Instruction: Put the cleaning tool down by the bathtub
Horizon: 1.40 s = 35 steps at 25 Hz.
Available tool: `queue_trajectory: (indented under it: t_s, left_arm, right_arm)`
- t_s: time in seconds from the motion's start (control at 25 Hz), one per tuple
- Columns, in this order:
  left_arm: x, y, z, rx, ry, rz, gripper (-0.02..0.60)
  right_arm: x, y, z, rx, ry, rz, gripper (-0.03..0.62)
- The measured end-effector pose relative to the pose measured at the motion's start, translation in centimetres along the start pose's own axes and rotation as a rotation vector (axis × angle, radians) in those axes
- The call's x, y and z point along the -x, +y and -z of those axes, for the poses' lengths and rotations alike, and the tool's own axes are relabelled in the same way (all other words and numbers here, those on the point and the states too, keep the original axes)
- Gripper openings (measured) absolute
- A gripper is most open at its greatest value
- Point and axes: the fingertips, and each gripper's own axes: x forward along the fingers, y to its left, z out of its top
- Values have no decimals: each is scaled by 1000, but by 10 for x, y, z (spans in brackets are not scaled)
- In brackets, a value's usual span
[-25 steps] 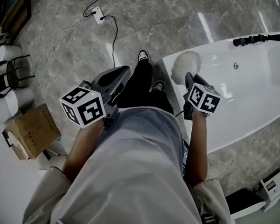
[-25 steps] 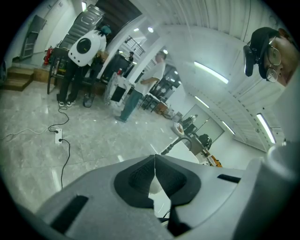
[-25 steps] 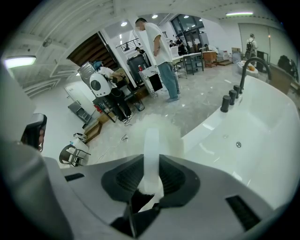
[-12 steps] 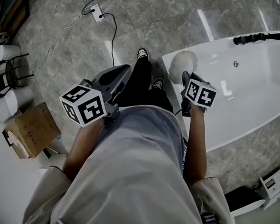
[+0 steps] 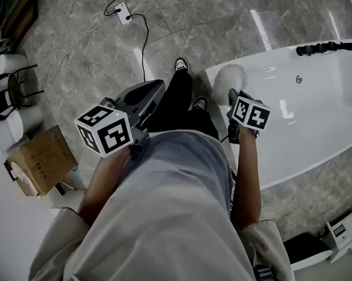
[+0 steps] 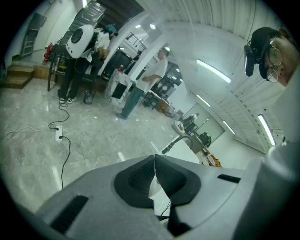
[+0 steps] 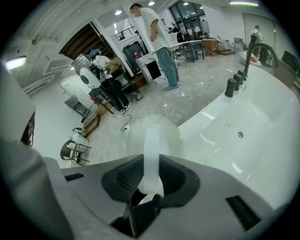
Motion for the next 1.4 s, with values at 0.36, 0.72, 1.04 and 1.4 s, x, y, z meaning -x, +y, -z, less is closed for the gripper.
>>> queue_trajectory:
  t_s: [0.36,0.72,1.04,1.4]
  left_arm:
    - [-1,8,-1,12,5,-14,9]
    - [-3,15,-4,26,13,-17,9]
    - [-2,21,-3,31,27,-22,9]
    - [-6,21,1,20,67,-13,9]
  right_arm:
    - [-17,-4,5,1,47,5,89]
    - [-33,-3,7,6,87,13,89]
    - [-43,-2,8,7,105,22,89]
    - [-56,-1,6,18,121,47,89]
